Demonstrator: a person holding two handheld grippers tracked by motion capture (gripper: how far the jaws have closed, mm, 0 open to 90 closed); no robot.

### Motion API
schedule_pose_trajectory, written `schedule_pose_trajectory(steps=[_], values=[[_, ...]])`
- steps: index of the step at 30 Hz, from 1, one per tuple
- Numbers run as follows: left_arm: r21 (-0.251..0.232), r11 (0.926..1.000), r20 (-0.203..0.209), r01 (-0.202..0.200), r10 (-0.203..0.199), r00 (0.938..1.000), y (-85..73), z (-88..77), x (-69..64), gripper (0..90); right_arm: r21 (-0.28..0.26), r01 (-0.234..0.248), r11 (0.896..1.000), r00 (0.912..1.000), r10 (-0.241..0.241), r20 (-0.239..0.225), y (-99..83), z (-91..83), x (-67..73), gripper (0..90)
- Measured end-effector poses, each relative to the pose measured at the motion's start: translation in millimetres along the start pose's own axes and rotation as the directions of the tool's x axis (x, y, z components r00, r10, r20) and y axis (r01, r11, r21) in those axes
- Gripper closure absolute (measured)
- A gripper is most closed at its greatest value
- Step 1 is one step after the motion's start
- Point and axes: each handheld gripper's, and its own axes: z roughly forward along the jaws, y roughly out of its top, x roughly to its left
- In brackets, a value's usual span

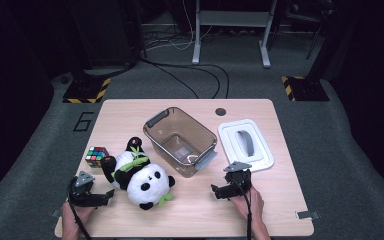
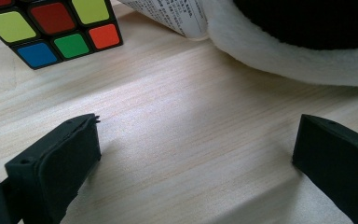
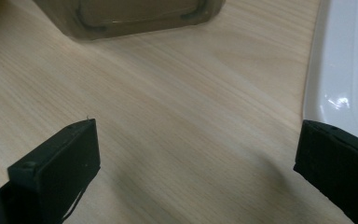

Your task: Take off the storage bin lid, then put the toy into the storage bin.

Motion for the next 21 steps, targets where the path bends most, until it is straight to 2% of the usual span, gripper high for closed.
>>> schedule_pose_trajectory(steps=[3, 7, 11, 21], values=[[0.0, 1.0, 0.0, 0.0, 0.0, 1.0, 0.0, 0.0, 0.1, 0.5, 0.019, 0.014, 1.0, 0.9999, -0.015, 0.004, -2.8, 3.8, 2.5, 0.0], [0.0, 1.0, 0.001, 0.0, 0.0, 1.0, 0.0, 0.0, 0.0, 0.5, 0.0, 0.044, 0.999, 0.9988, -0.044, 0.023, -7.2, 6.8, 4.6, 0.0], [0.001, 1.0, -0.001, 0.001, -0.001, 1.0, -0.1, -0.1, -0.1, 0.5, -0.013, 0.041, 0.999, 0.9991, -0.041, 0.008, -9.1, 8.2, 4.7, 0.0], [0.002, 1.0, -0.003, -0.002, 0.002, 1.0, 0.2, 0.1, -0.3, 0.3, -0.014, 0.025, 1.0, 0.9996, -0.025, 0.011, -7.8, 9.4, 4.9, 0.0]])
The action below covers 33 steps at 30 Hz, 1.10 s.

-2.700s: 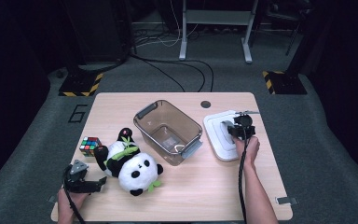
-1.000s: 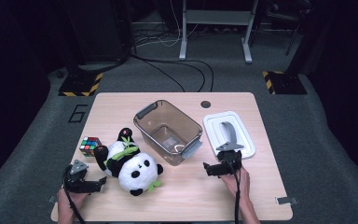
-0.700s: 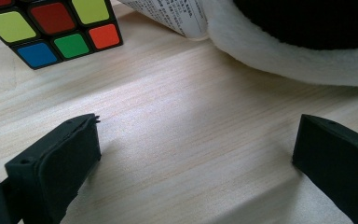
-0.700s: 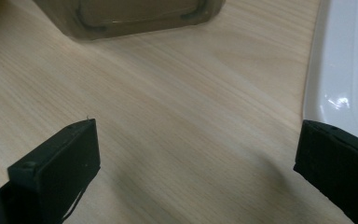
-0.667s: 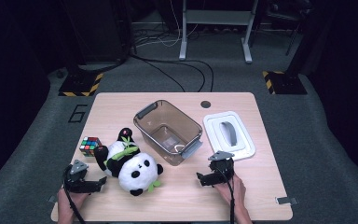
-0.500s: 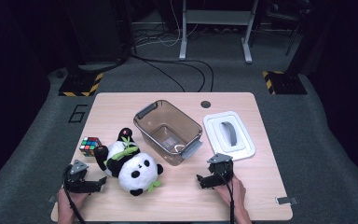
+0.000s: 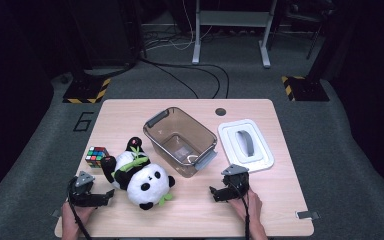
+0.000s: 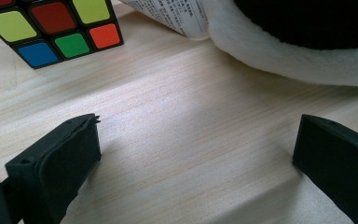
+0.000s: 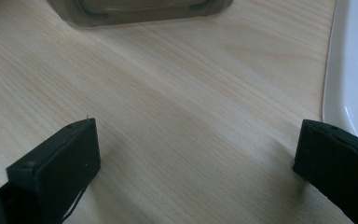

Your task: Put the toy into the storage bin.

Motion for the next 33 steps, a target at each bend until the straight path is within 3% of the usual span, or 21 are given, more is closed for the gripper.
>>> schedule_pose_trajectory(steps=[5, 8, 12, 13, 14, 15, 17, 21, 22, 25, 26, 29, 32, 33], values=[[0.001, 1.0, 0.02, 0.003, -0.003, 0.9998, -0.5, -1.9, 1.6, 0.0, 0.0, -0.002, 1.0, 1.0, 0.002, 0.001, 0.4, 0.2, -0.2, 0.0], [-0.005, 0.9999, 0.03, 0.011, -0.011, 0.9995, 4.2, -13.6, 3.7, 0.0, 0.0, -0.002, 1.0, 1.0, 0.002, 0.001, 0.4, 0.2, -0.2, 0.0], [-0.049, 0.9984, 0.047, 0.026, -0.024, 0.9986, 18.6, -41.1, 5.5, 0.0, -0.001, -0.001, 1.0, 1.0, 0.001, 0.002, 0.4, 0.3, -0.2, 0.0], [-0.049, 0.9984, 0.047, 0.026, -0.024, 0.9986, 18.6, -41.1, 5.5, 0.0, 0.0, 0.003, 1.0, 1.0, -0.003, 0.001, 0.3, 0.2, -0.5, 0.0], [-0.063, 0.9977, 0.056, 0.025, -0.022, 0.9982, 26.3, -52.9, 5.1, 0.0, 0.0, -0.002, 1.0, 1.0, 0.002, 0.002, 0.4, 0.2, -0.2, 0.0], [-0.063, 0.9977, 0.056, 0.025, -0.022, 0.9982, 26.3, -52.9, 5.1, 0.0, 0.0, -0.002, 1.0, 1.0, 0.002, 0.002, 0.4, 0.2, -0.2, 0.0], [-0.084, 0.9964, 0.063, 0.01, -0.005, 0.998, 40.9, -67.6, 3.7, 0.0, 0.0, -0.003, 1.0, 1.0, 0.003, 0.002, 0.4, 0.2, -0.1, 0.0], [-0.095, 0.9955, 0.082, -0.008, 0.015, 0.9965, 56.0, -76.9, -1.1, 0.0, 0.0, -0.001, 1.0, 1.0, 0.001, 0.002, 0.4, 0.2, -0.2, 0.0], [-0.111, 0.9935, 0.1, -0.027, 0.038, 0.9943, 68.1, -80.7, -6.9, 0.0, 0.0, -0.002, 1.0, 1.0, 0.002, 0.002, 0.4, 0.2, -0.2, 0.0], [-0.117, 0.9922, 0.114, -0.043, 0.056, 0.9919, 78.2, -81.5, -13.3, 0.0, -0.001, -0.002, 1.0, 1.0, 0.002, 0.003, 0.4, 0.3, -0.2, 0.0], [-0.112, 0.9909, 0.129, -0.075, 0.089, 0.9876, 88.2, -79.4, -20.7, 0.0, -0.001, -0.002, 1.0, 1.0, 0.002, 0.003, 0.4, 0.2, -0.2, 0.0], [-0.122, 0.9854, 0.154, -0.118, 0.136, 0.9787, 101.4, -75.1, -31.5, 0.0, -0.001, -0.002, 1.0, 1.0, 0.002, 0.003, 0.4, 0.3, -0.2, 0.0], [-0.133, 0.9812, 0.187, -0.14, 0.163, 0.9687, 111.5, -67.6, -43.6, 0.0, -0.001, -0.002, 1.0, 1.0, 0.002, 0.003, 0.4, 0.3, -0.2, 0.0], [-0.133, 0.9812, 0.187, -0.14, 0.163, 0.9687, 111.5, -67.6, -43.6, 0.0, -0.001, -0.002, 1.0, 1.0, 0.002, 0.003, 0.4, 0.2, -0.2, 0.0]])
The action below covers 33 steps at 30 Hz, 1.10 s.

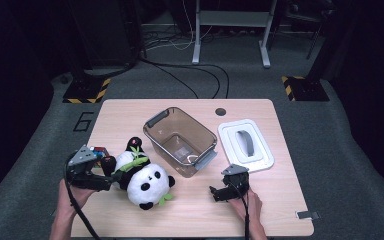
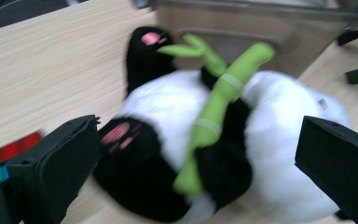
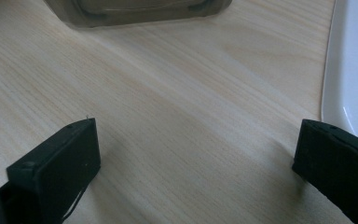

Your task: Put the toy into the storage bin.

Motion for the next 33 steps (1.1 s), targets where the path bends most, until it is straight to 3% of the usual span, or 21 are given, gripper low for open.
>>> schedule_pose_trajectory(steps=[4, 6, 12, 16, 18, 23, 24, 25, 26, 29, 32, 33], values=[[0.01, 0.9995, 0.055, -0.03, 0.029, 0.998, 14.2, 24.8, -10.6, 0.0, -0.001, 0.009, 1.0, 1.0, -0.009, 0.001, -0.1, 0.0, -0.7, 0.0], [0.027, 0.9993, 0.073, -0.027, 0.025, 0.997, 17.1, 34.8, -13.3, 0.0, -0.001, 0.003, 1.0, 1.0, -0.003, 0.002, 0.0, 0.1, -0.3, 0.0], [0.084, 0.9958, 0.088, -0.037, 0.029, 0.9957, 16.4, 55.6, -16.7, 0.1, -0.001, 0.002, 1.0, 1.0, -0.002, 0.002, 0.0, 0.0, -0.1, 0.0], [0.084, 0.996, 0.095, -0.028, 0.02, 0.9953, 14.1, 60.7, -17.2, 2.6, -0.001, 0.001, 1.0, 1.0, -0.001, 0.002, 0.0, 0.0, -0.1, 0.0], [0.071, 0.9967, 0.095, -0.038, 0.031, 0.995, 16.9, 59.6, -15.7, 8.7, 0.0, 0.002, 1.0, 1.0, -0.002, 0.002, 0.0, 0.0, -0.2, 0.0], [0.09, 0.9947, 0.06, -0.05, 0.045, 0.9972, 27.9, 63.1, -13.2, 25.7, 0.0, 0.005, 1.0, 1.0, -0.005, 0.002, -0.1, 0.0, -0.4, 0.0], [0.131, 0.991, 0.065, -0.031, 0.023, 0.9976, 25.4, 70.7, -10.6, 28.9, 0.001, 0.012, 1.0, 0.9999, -0.012, 0.002, -0.2, -0.1, -0.9, 0.0], [0.143, 0.9892, 0.05, -0.033, 0.026, 0.9984, 22.7, 73.8, -10.3, 34.4, 0.0, -0.002, 1.0, 1.0, 0.002, 0.003, 0.0, 0.0, 0.1, 0.0], [0.141, 0.9895, 0.024, -0.029, 0.026, 0.9994, 17.7, 77.4, -11.0, 39.5, 0.0, 0.001, 1.0, 1.0, -0.001, 0.003, 0.0, 0.0, 0.0, 0.0], [0.106, 0.9943, 0.029, 0.004, -0.007, 0.9996, 8.5, 78.2, -9.6, 52.8, -0.001, 0.0, 1.0, 1.0, 0.0, 0.004, 0.0, 0.0, 0.0, 0.0], [0.094, 0.9955, 0.028, 0.009, -0.011, 0.9996, 4.5, 73.6, -9.0, 63.6, -0.001, 0.0, 1.0, 1.0, 0.0, 0.004, 0.0, 0.0, 0.0, 0.0], [0.083, 0.9965, 0.025, -0.012, 0.01, 0.9996, 2.9, 71.9, -9.7, 66.5, -0.001, 0.0, 1.0, 1.0, 0.0, 0.004, 0.0, 0.0, -0.1, 0.0]])
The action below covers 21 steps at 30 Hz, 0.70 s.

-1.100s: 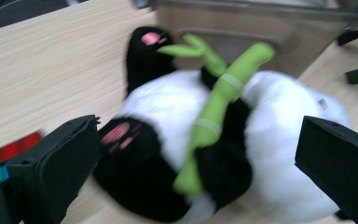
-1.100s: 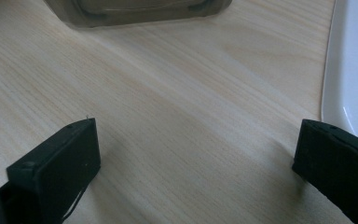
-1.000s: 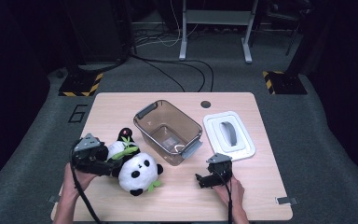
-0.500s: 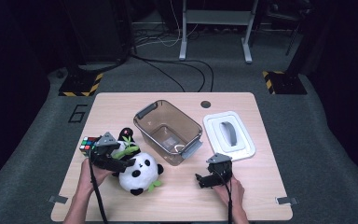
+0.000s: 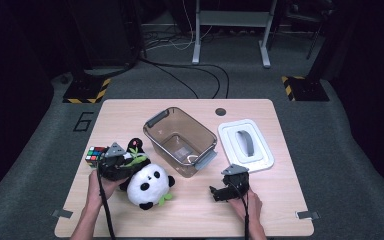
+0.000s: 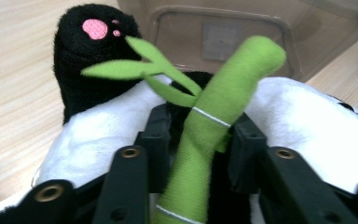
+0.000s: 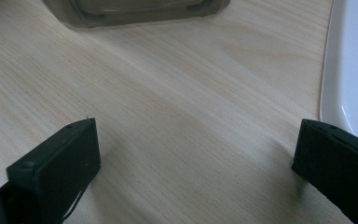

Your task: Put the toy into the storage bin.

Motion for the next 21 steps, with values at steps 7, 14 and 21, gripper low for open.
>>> schedule_pose_trajectory(steps=[7, 14, 21], values=[[-0.045, 0.9988, 0.002, -0.022, 0.022, 0.9998, -0.5, -7.5, -2.5, 71.9, 0.002, -0.001, 1.0, 1.0, 0.001, 0.0, -0.2, -0.2, 0.0, 0.0], [-0.077, 0.9964, 0.03, -0.034, 0.037, 0.9989, -3.0, -17.7, -1.2, 73.7, 0.002, 0.002, 1.0, 1.0, -0.002, 0.001, -0.2, -0.2, -0.3, 0.0], [-0.122, 0.9919, 0.04, -0.035, 0.04, 0.9984, 0.8, -31.6, -2.2, 74.2, 0.002, -0.003, 1.0, 1.0, 0.003, 0.002, -0.2, -0.1, 0.0, 0.0]])
